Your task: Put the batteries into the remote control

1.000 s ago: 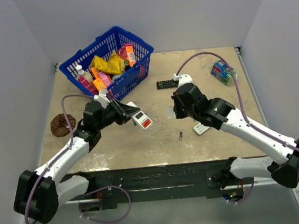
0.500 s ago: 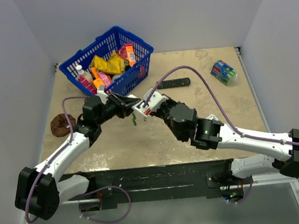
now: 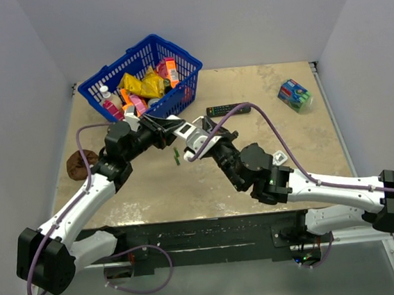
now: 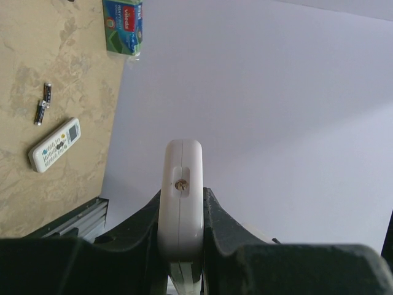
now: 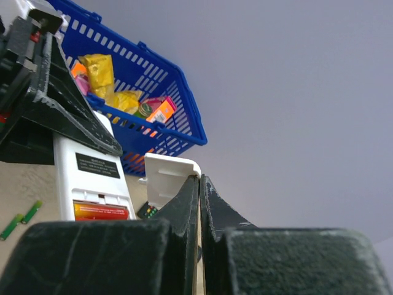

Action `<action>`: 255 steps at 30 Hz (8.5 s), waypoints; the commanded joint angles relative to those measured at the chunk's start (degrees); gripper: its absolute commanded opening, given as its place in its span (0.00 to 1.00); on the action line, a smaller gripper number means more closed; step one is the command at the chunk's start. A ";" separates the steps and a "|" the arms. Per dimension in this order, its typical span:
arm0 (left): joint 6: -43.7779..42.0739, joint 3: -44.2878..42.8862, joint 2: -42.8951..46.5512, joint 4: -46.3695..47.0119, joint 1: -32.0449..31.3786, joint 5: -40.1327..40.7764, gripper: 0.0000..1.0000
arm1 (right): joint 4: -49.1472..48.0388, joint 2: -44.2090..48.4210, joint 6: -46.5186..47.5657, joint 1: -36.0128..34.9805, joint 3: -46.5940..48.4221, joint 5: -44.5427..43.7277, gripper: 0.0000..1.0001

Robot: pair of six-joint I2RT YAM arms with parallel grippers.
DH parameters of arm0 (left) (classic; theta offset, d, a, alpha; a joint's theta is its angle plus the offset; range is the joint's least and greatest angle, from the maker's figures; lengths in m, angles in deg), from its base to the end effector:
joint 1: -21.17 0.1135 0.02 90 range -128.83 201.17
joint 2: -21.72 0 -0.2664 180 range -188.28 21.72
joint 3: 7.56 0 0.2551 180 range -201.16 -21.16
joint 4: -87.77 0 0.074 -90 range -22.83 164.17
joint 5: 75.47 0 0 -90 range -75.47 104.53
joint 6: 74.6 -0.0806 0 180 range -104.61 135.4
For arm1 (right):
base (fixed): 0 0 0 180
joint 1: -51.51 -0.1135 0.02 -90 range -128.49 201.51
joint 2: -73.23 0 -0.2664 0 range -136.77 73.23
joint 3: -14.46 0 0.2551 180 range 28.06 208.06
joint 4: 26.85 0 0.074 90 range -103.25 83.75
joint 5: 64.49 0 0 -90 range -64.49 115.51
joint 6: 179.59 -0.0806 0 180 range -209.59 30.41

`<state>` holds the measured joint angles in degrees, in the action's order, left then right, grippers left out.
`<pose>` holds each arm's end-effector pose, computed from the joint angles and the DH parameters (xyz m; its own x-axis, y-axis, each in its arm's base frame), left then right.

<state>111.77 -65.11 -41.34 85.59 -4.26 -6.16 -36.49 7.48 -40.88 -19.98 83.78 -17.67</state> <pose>0.2599 -0.1551 0.3065 -0.7001 -0.6966 0.1569 -0.1998 -0.0199 -0.9796 0.1458 0.2617 0.4026 0.4085 -0.5056 -0.7599 -0.2622 0.7324 -0.6283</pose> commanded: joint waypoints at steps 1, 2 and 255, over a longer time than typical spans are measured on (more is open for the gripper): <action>2.24 -2.99 1.63 1.85 -0.76 0.56 0.00 | -8.20 2.74 4.99 -0.50 -2.63 5.29 0.00; 2.24 -2.99 1.81 1.85 -0.93 0.65 0.00 | -8.83 2.91 5.69 -0.41 -3.16 6.34 0.00; 2.50 10.55 1.46 26.28 -1.64 0.83 0.00 | 25.26 12.14 6.26 -0.59 3.77 33.43 0.69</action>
<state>116.95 -54.02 -39.38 109.50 -6.38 -4.85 -15.29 19.19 -24.75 -20.48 82.52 13.46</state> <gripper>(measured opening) 0.256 0.675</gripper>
